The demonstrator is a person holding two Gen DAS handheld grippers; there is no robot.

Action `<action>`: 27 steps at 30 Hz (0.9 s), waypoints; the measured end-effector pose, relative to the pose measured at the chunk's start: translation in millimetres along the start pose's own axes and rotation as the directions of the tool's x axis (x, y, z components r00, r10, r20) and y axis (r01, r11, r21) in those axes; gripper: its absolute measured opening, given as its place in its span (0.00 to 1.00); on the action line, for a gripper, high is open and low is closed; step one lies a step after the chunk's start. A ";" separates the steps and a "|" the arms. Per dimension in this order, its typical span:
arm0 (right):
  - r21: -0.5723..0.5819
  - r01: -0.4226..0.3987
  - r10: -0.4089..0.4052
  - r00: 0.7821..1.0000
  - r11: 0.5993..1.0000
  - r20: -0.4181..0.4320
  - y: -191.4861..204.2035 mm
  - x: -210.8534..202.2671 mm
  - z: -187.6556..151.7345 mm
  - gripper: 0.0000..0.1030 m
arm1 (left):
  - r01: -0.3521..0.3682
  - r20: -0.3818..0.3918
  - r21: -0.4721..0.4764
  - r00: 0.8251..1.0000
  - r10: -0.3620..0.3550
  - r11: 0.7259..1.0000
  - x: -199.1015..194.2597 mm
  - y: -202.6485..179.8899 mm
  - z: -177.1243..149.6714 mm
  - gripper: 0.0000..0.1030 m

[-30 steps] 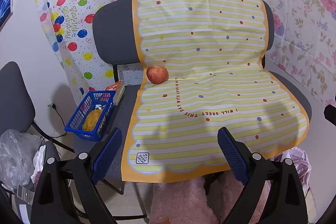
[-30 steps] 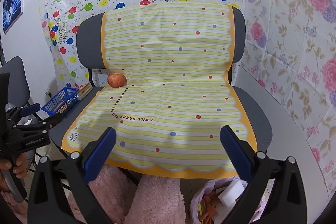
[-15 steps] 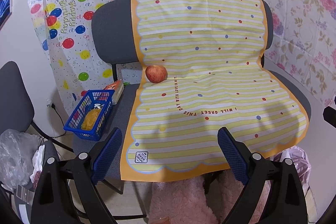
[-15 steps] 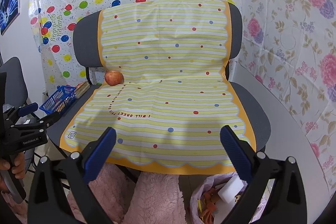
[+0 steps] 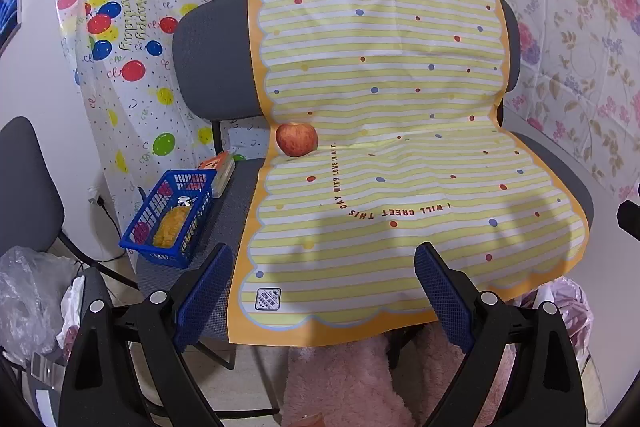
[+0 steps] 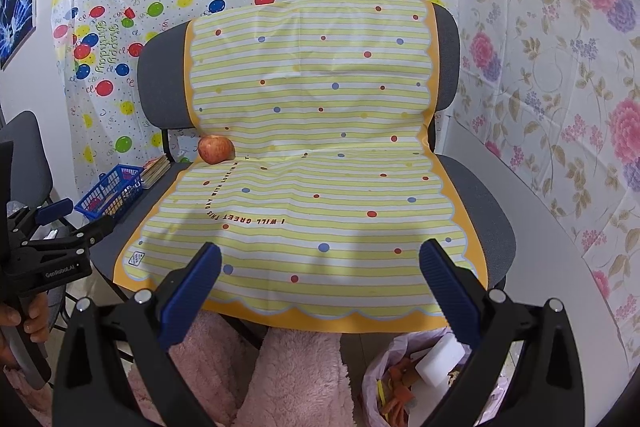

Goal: Collect trash

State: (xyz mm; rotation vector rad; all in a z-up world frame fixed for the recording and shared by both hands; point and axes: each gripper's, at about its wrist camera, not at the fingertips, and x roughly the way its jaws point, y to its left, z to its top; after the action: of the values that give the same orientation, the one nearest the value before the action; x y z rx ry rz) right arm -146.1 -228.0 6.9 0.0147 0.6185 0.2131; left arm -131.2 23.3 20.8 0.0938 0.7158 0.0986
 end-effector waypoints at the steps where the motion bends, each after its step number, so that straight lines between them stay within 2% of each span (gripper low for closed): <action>1: 0.002 0.002 -0.002 1.000 1.000 -0.001 0.3 0.9 -0.1 0.94 | 0.001 0.000 0.002 1.000 -0.001 1.000 0.1 0.2 -0.1 0.89; 27: 0.006 0.003 -0.003 1.000 1.000 -0.006 -1.5 0.2 -2.2 0.94 | -0.002 0.002 0.002 1.000 0.002 1.000 -0.9 -1.2 -0.2 0.89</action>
State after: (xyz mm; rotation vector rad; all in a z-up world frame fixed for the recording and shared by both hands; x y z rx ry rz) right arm -146.8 -229.5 4.9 0.0189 0.6246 0.2087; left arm -132.0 22.1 21.1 0.0966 0.7140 0.1002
